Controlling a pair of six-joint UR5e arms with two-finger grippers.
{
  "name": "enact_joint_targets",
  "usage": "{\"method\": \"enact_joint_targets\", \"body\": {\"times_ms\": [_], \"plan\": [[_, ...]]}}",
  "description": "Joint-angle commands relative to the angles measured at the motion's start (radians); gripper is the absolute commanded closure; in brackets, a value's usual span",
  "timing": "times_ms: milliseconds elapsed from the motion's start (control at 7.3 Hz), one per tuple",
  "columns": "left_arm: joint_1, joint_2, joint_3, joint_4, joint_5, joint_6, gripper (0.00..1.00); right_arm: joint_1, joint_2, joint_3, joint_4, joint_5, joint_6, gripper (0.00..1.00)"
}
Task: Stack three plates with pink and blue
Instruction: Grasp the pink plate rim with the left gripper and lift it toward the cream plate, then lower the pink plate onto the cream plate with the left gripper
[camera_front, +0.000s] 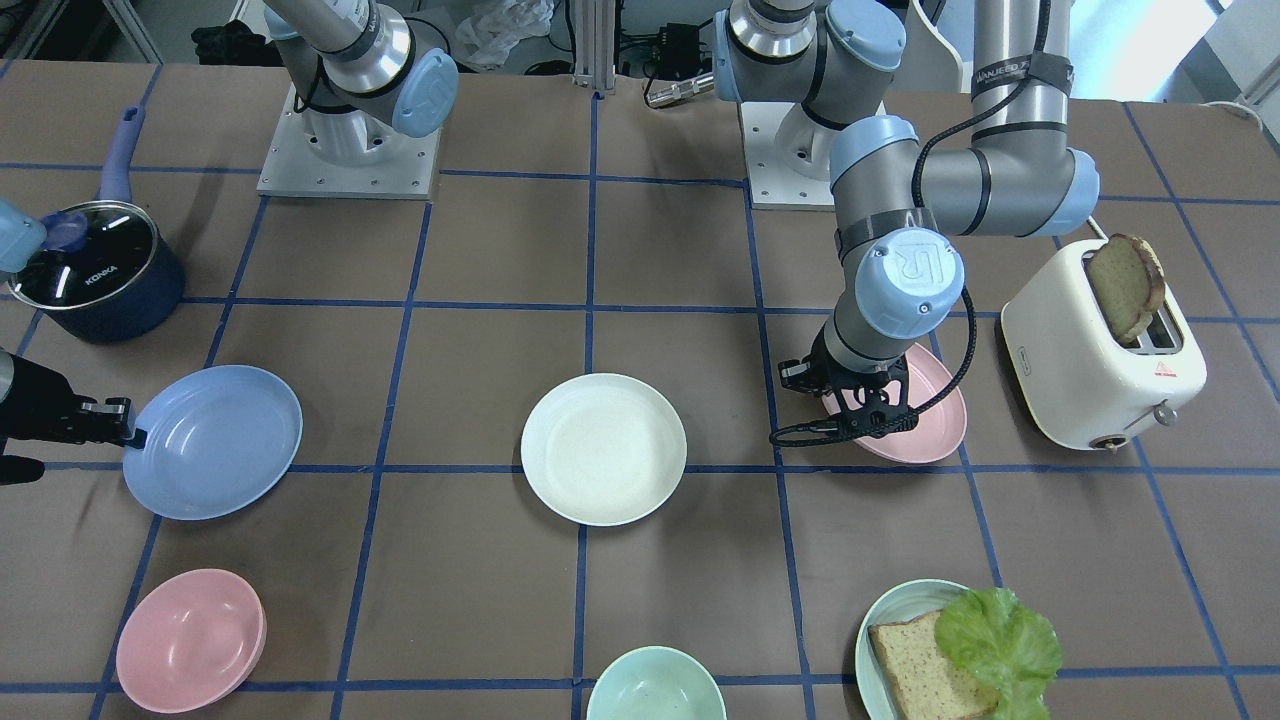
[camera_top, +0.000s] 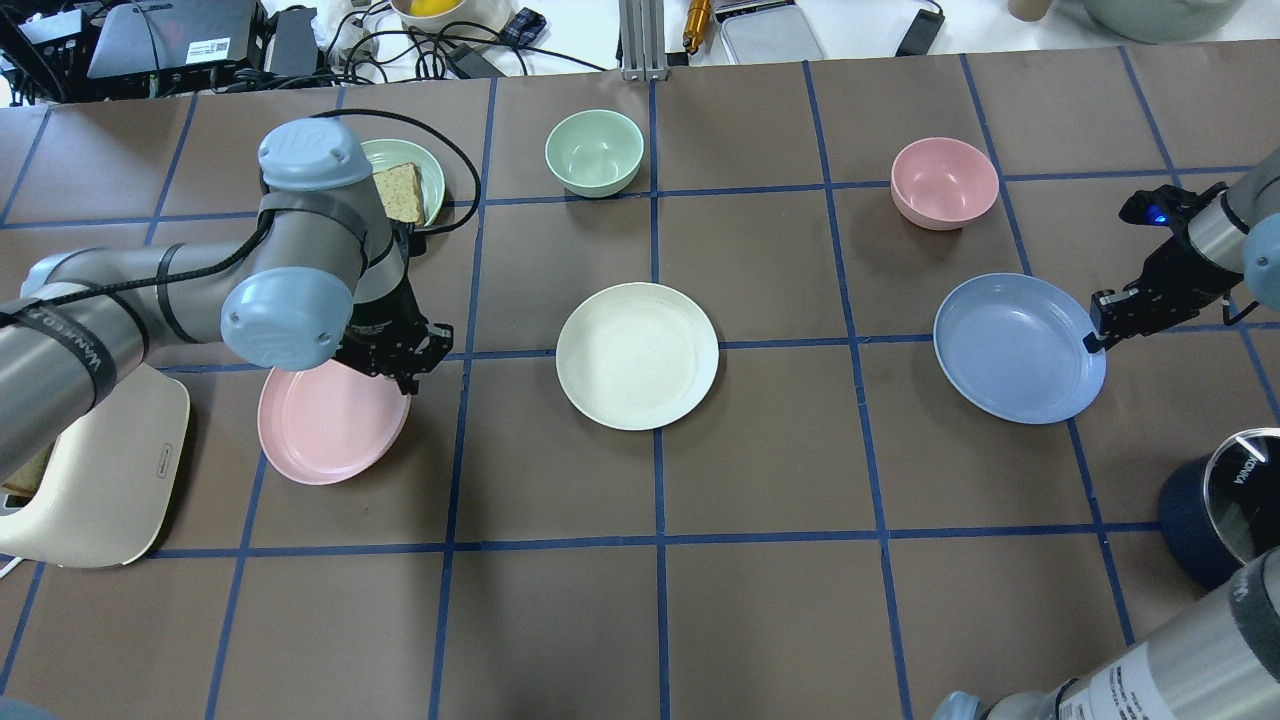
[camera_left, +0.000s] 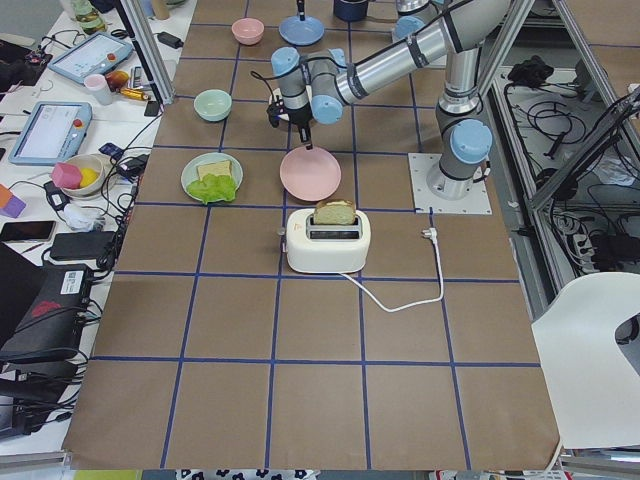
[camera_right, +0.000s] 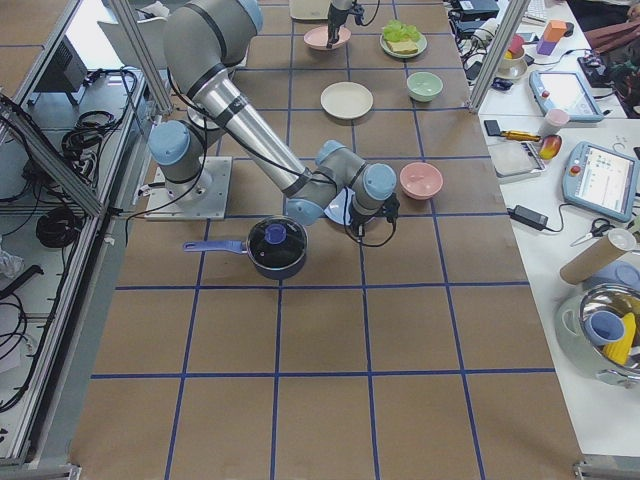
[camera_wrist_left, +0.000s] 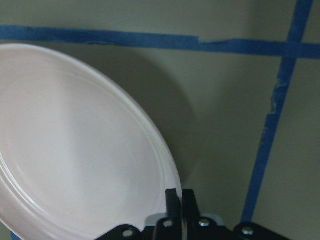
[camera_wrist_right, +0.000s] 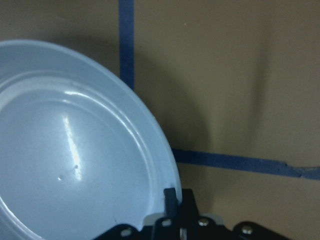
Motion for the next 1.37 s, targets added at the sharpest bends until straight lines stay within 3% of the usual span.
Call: {"method": "enact_joint_targets", "body": {"times_ms": [0, 137, 274, 548, 822, 1233], "plan": [[-0.147, -0.083, 0.191, -0.084, -0.053, -0.244, 1.0, 0.0, -0.001, -0.002, 0.003, -0.003, -0.013, 1.0], [-0.21, -0.139, 0.272, -0.084, -0.056, -0.33, 1.0, 0.0, -0.007, -0.006, 0.005, -0.001, -0.013, 1.0], [-0.265, -0.199, 0.379, -0.09, -0.125, -0.443, 1.0, 0.0, -0.016, -0.012, 0.015, 0.0, -0.013, 1.0], [-0.383, -0.322, 0.599, -0.214, -0.148, -0.582, 1.0, 0.002, -0.027, -0.06, 0.07, 0.0, -0.001, 1.0], [-0.405, -0.372, 0.624, -0.217, -0.147, -0.593, 1.0, 0.011, -0.028, -0.095, 0.133, 0.0, 0.034, 1.0], [-0.411, -0.396, 0.629, -0.187, -0.154, -0.592, 1.0, 0.043, -0.045, -0.098, 0.133, -0.001, 0.09, 1.0]]}}
